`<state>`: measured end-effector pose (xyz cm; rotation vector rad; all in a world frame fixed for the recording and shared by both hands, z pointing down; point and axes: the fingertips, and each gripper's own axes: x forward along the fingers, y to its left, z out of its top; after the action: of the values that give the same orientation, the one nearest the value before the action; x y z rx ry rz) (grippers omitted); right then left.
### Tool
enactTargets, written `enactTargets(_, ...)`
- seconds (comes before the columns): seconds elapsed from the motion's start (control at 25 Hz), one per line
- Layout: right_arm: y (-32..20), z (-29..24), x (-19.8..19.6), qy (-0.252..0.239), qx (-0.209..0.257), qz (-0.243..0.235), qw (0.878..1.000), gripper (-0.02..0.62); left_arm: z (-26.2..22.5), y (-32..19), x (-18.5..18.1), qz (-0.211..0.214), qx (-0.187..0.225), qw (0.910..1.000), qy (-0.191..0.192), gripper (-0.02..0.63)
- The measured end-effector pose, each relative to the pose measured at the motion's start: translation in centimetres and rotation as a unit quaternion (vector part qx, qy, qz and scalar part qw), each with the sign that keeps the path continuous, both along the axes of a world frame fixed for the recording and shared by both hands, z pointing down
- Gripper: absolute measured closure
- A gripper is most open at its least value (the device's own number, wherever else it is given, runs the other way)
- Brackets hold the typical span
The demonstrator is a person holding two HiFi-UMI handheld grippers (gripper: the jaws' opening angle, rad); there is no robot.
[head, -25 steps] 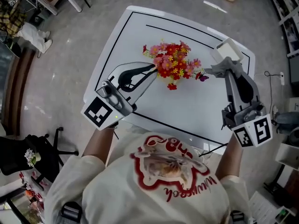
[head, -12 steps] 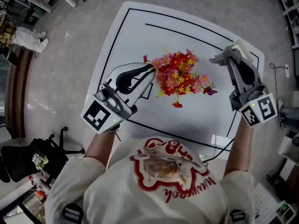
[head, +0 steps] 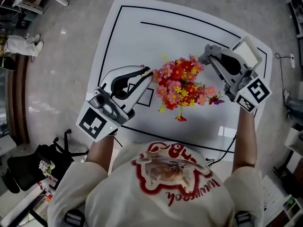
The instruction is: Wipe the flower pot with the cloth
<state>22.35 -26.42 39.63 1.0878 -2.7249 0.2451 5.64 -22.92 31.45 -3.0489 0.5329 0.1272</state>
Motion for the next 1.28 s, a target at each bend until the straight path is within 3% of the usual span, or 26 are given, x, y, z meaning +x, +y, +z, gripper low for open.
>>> enactTargets(0.24, -0.7, 3.1, -3.2, -0.014, -0.036, -0.045, 0.998, 0.56, 0.9, -1.6, -0.5, -0.017, -0.018, 0.9996, 0.016, 0.572)
enactTargets(0.6, 0.0, 5.7, -5.9, -0.039, -0.075, -0.08, 0.993, 0.558, 2.9, -1.7, -0.5, -0.027, -0.027, 0.9992, -0.004, 0.572)
enactTargets(0.76, 0.2, 5.9, -6.6, -0.065, -0.085, -0.094, 0.99, 0.56, 3.0, -1.8, -0.6, -0.032, -0.027, 0.9991, -0.007, 0.572)
enactTargets(1.12, 0.5, 6.3, -6.7, -0.068, -0.092, -0.107, 0.988, 0.56, 3.2, -1.5, -1.0, -0.043, -0.036, 0.9984, -0.013, 0.572)
enactTargets(1.28, 0.8, 6.2, -6.5, -0.07, -0.08, -0.106, 0.989, 0.56, 2.9, -1.1, -1.0, -0.039, -0.045, 0.9982, 0.002, 0.572)
